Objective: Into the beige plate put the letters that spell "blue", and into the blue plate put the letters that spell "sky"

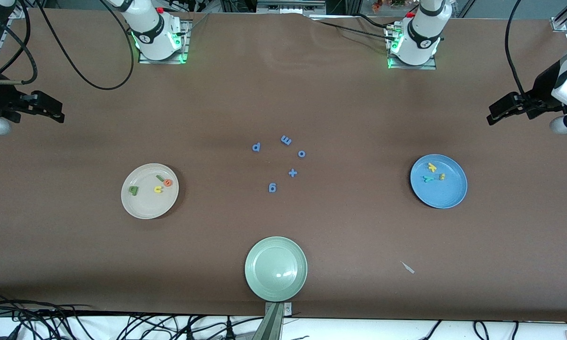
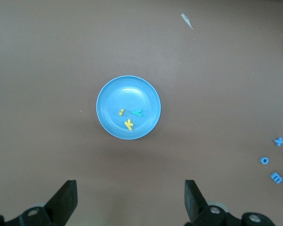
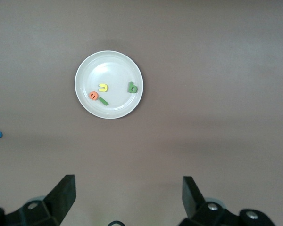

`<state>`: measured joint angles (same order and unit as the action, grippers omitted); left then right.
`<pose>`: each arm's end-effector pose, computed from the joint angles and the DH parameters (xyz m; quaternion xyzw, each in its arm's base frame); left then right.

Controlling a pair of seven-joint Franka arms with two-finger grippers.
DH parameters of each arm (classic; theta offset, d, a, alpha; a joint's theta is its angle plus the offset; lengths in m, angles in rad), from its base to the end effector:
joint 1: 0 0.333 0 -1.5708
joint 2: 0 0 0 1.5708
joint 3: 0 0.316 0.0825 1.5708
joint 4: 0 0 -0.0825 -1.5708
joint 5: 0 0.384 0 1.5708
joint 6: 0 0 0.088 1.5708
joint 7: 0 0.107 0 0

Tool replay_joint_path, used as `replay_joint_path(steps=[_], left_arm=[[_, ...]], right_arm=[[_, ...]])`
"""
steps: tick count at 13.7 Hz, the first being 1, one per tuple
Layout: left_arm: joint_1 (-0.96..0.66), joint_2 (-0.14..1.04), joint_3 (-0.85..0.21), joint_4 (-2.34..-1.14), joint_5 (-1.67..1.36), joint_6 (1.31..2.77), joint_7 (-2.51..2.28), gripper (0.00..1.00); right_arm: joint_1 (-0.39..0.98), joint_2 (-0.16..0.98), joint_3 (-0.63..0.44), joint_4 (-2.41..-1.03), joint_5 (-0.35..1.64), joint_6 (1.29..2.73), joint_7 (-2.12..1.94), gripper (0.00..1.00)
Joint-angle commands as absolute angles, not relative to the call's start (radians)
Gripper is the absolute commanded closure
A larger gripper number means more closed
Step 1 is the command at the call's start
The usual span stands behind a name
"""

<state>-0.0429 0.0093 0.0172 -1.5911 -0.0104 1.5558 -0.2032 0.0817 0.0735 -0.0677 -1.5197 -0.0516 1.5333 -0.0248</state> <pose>0.5546 -0.0154 0.6085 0.9958 0.0886 -0.0227 0.0025 0.5726 0.0038 0.6042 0.9990 0.0192 -0.0300 0.0281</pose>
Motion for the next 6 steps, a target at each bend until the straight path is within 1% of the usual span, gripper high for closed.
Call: replay_joint_path(steps=[1, 6], left_arm=[[-0.026, 0.028, 0.002, -1.559, 0.018, 1.529, -0.132, 0.0], [-0.015, 0.026, 0.006, -1.551, 0.018, 1.529, -0.104, 0.0]], right_arm=[[0.071, 0.083, -0.061, -1.499, -0.061, 1.526, -0.015, 0.0], [0.071, 0.083, -0.061, -1.499, -0.064, 1.529, -0.015, 0.0]])
